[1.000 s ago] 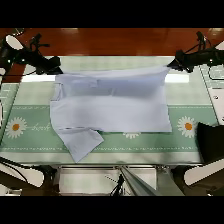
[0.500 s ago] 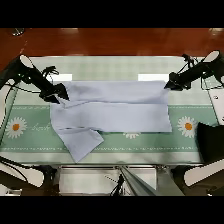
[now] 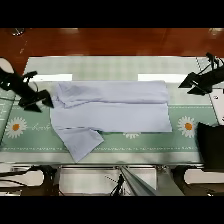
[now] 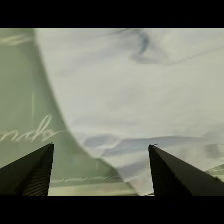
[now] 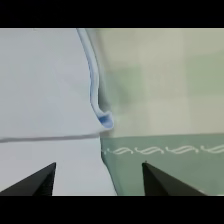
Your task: Fold the shirts.
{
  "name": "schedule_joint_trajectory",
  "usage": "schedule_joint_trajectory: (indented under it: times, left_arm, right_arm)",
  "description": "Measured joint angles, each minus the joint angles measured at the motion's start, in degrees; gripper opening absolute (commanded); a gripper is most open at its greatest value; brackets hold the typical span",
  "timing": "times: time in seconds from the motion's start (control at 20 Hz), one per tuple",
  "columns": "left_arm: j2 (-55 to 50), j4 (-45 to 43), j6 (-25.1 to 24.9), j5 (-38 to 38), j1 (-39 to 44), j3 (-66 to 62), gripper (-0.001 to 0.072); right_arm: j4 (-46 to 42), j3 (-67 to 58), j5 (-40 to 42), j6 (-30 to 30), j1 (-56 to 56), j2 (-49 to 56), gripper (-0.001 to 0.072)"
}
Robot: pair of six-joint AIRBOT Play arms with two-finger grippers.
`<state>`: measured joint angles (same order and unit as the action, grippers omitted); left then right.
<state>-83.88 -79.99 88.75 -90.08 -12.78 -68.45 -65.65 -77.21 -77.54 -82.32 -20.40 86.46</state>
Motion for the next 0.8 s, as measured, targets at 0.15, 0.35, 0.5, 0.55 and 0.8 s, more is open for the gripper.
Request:
schedule_joint_trajectory:
  times: [0.15,0.35,0.5,0.55,0.8]
  left_arm:
    - [8.33,-0.98,0.85,3.13,-4.81,12.87,0.0703]
    - [17.27,8.94,-1.44,9.75,-10.36,27.85,0.0703]
    - [19.58,14.95,-3.87,13.14,-11.67,33.77,0.0703]
    - [19.96,17.59,-5.22,14.23,-11.78,35.34,0.0703]
    - [20.72,24.41,-8.98,19.43,-9.66,40.44,0.0702]
  right_arm:
    - [5.49,14.29,5.70,3.72,-0.79,-8.44,0.0620]
    - [15.13,28.63,10.91,9.90,-1.14,-14.97,0.0620]
    - [19.15,34.23,12.35,12.70,-1.22,-16.72,0.0620]
    - [19.87,35.26,12.70,13.35,-1.22,-16.98,0.0620]
    - [21.86,37.57,12.46,15.04,-1.25,-17.59,0.0620]
